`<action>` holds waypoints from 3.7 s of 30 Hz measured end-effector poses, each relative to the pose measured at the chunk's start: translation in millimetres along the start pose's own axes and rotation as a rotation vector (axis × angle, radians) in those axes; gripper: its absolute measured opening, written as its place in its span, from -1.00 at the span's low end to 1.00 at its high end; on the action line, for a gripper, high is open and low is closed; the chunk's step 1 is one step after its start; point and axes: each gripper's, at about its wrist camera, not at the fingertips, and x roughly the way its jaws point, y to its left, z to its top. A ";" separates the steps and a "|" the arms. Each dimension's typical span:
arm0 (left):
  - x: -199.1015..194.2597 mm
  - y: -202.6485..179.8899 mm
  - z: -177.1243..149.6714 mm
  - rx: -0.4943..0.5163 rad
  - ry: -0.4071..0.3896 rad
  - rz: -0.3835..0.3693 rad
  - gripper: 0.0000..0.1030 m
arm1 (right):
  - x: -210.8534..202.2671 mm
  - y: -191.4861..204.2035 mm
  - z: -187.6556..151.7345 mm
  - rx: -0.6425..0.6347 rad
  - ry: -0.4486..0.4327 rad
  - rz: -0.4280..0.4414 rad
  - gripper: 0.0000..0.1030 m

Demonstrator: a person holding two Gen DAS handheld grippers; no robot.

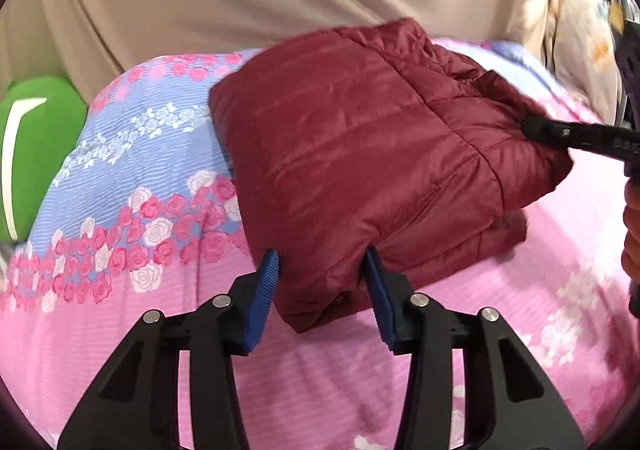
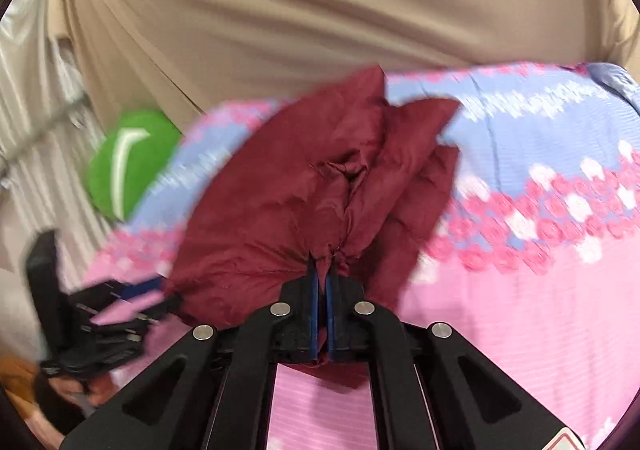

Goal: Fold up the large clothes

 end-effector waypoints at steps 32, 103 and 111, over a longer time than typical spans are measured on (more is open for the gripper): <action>23.7 -7.9 20.7 -0.268 0.056 0.083 0.03 | 131.9 -29.4 69.0 0.047 0.146 -0.177 -1.00; 9.9 -88.8 -56.1 -0.279 0.096 0.329 0.82 | -17.3 18.5 -121.0 -0.091 0.110 -0.312 0.03; 10.3 -93.3 -55.8 -0.267 0.102 0.366 0.82 | -17.3 20.2 -121.9 -0.094 0.109 -0.327 0.03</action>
